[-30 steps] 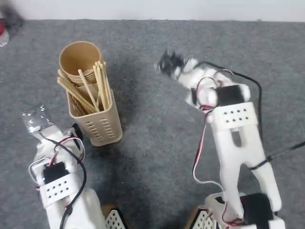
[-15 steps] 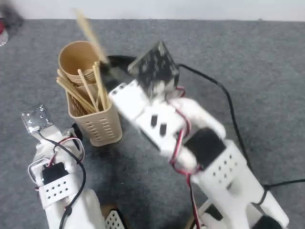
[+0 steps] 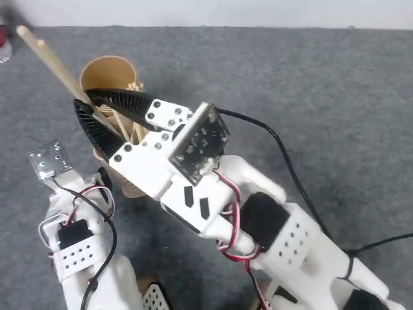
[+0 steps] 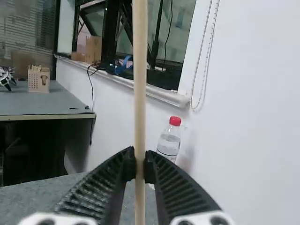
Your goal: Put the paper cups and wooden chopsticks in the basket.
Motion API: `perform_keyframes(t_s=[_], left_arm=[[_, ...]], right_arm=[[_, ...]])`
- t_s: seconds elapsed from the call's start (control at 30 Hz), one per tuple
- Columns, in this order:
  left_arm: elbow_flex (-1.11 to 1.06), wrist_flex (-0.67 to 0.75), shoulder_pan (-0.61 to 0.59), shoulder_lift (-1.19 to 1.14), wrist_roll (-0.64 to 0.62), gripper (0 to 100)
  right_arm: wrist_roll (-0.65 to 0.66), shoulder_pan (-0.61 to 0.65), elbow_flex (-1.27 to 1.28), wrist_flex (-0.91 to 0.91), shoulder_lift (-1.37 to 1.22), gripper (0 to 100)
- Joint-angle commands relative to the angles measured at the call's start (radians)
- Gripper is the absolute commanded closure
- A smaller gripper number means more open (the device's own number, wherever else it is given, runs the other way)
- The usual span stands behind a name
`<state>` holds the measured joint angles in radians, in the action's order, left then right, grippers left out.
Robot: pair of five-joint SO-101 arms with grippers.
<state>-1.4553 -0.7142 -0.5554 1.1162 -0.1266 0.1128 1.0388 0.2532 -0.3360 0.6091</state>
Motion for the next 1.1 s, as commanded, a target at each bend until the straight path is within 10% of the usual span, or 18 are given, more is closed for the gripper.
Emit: perform_keyframes(t_s=[0.0,0.27,0.9,1.07], left_arm=[[0.004,0.018,0.005,0.008,0.011,79],[0.004,0.018,0.006,0.008,0.011,79],[0.004,0.018,0.006,0.008,0.011,79],[0.004,0.018,0.008,0.008,0.011,79]], right_arm=[[0.020,-0.004,0.029,0.091,-0.035,98.9],[-0.035,-0.007,0.020,0.062,-0.116,64.3],[0.057,-0.217,-0.253,-0.682,0.035,73.6],[0.285,-0.390,-0.253,-0.977,0.015,73.6]])
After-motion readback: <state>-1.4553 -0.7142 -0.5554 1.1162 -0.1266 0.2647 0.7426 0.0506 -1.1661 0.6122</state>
